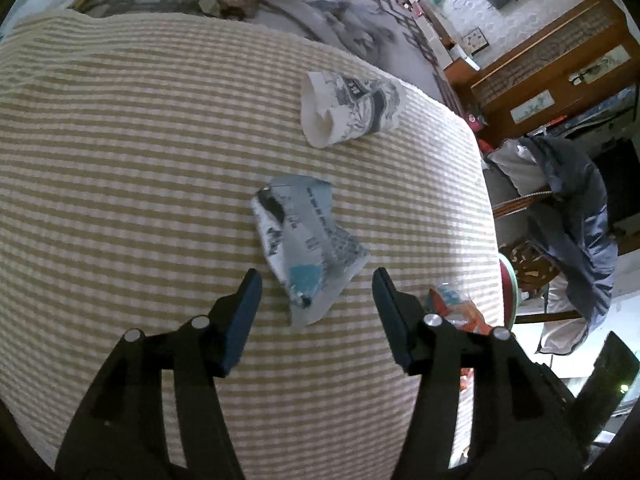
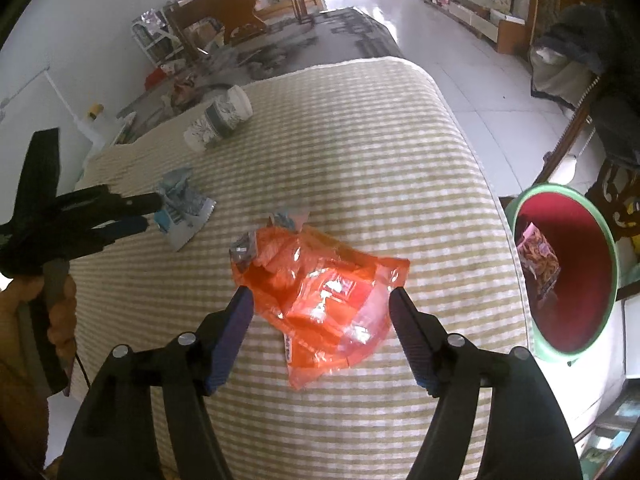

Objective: Collect trash
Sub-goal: 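Grasp the crumpled foil wrapper with the left gripper while the right holds the orange bag, then carry the foil wrapper and orange bag to the red bucket and open both grippers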

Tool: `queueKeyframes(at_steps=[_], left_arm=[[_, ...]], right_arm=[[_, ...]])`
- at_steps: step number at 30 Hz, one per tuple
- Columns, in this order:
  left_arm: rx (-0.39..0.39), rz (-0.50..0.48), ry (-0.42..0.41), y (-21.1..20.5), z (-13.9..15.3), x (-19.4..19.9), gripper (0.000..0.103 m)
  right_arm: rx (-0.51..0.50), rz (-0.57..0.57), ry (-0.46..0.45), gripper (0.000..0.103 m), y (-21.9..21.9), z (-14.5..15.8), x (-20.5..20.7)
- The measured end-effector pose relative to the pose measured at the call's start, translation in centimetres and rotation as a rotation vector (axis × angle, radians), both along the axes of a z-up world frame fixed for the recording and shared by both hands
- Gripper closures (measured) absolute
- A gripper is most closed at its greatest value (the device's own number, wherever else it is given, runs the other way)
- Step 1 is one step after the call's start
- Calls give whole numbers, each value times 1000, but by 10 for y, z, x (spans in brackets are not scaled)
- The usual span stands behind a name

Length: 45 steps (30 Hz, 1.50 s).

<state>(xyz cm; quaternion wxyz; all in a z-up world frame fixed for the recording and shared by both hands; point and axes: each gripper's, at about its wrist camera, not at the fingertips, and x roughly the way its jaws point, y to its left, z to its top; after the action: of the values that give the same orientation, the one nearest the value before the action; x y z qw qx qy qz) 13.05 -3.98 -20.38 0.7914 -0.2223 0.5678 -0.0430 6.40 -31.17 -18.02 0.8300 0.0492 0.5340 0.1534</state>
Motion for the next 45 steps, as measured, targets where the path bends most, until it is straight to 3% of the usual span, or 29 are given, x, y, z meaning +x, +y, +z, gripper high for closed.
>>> queueKeyframes(at_steps=[4, 5, 7, 10, 21, 25, 29, 38, 45], left_arm=[[-13, 14, 42, -6, -17, 9, 51], [-11, 14, 46, -7, -18, 9, 54], [-20, 4, 56, -9, -21, 9, 74], [-6, -2, 24, -12, -12, 3, 78], [91, -14, -138, -32, 41, -27, 78], [125, -22, -177, -40, 54, -38, 78], [131, -16, -203, -48, 64, -45, 78], [126, -14, -236, -76, 78, -48, 78], [127, -75, -261, -116, 86, -40, 78]], right_arm=[[-15, 37, -3, 35, 11, 1, 5], [-21, 52, -4, 35, 15, 1, 6], [-34, 75, -10, 34, 20, 1, 8], [-57, 95, -18, 30, 24, 0, 11], [-85, 148, -1, 24, 37, -16, 27], [-81, 160, -6, 40, 33, -18, 29], [-54, 168, -37, 43, 25, -9, 28], [21, 114, -81, 43, -16, 14, 22], [55, 32, -113, 43, -63, 29, 18]])
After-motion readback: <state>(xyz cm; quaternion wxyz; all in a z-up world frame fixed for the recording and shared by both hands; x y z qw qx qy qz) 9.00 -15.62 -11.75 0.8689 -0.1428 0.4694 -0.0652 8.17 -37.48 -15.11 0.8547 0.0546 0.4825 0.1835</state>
